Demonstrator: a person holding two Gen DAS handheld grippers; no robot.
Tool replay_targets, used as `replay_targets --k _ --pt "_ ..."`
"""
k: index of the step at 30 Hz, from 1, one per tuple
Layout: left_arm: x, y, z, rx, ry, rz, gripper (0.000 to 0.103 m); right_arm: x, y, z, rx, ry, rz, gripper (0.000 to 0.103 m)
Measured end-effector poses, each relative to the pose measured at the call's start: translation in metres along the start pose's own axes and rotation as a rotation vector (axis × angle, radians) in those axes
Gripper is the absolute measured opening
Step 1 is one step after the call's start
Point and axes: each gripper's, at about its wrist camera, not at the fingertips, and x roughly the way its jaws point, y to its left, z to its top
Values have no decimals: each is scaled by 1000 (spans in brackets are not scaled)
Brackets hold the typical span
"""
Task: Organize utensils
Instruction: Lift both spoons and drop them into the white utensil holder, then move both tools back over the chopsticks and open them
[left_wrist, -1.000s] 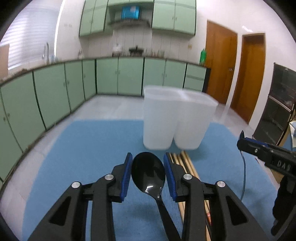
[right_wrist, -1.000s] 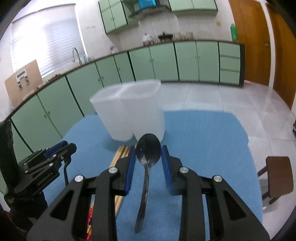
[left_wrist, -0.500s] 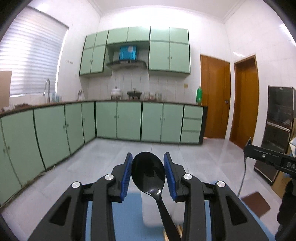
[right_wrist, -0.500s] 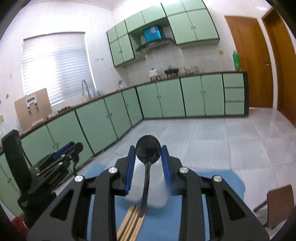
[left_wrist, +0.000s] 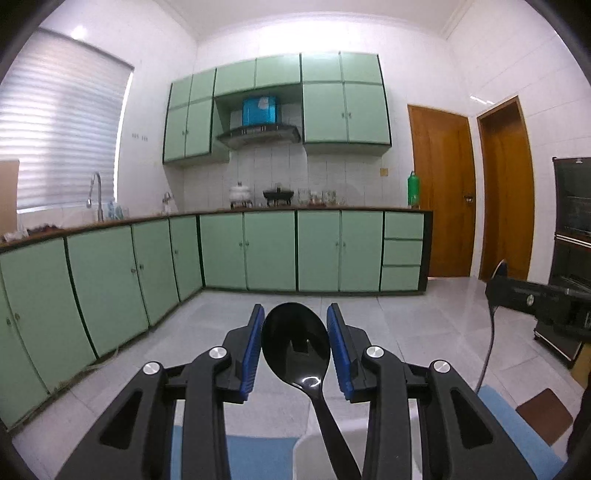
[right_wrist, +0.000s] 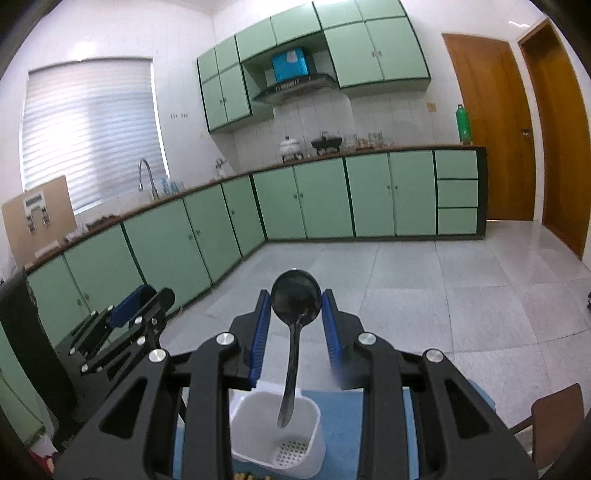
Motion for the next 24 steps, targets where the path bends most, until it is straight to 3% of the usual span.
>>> replay_targets --k 7,12,15,18,24 --pt "-3 -2 -11 -11 50 -35 35 13 12 -25 -38 76 5 30" --pt "-34 6 -16 -30 76 -31 47 -12 14 -39 -24 79 -11 55" --pt "-65 10 -31 -35 137 -20 58 -37 14 -59 -10 102 -17 66" --pt "-96 11 -53 -48 220 -18 67 -63 15 -86 -4 139 -25 84" --pt "-145 5 -112 -56 407 -23 72 -107 28 -153 4 274 -31 88"
